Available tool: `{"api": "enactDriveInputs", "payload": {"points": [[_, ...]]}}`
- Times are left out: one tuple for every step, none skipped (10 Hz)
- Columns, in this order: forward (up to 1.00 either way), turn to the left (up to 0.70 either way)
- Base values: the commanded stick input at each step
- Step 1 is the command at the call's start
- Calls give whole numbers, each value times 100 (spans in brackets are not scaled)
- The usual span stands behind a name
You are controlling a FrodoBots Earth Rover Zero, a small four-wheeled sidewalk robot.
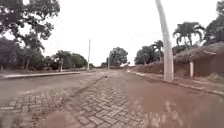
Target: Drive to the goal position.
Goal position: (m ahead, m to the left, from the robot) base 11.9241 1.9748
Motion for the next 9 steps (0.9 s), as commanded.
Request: {"api": "enactDriveInputs", "payload": {"points": [[100, 0], [100, 0], [100, 0], [100, 0], [100, 0], [100, 0], [100, 0], [100, 0], [100, 0]]}}
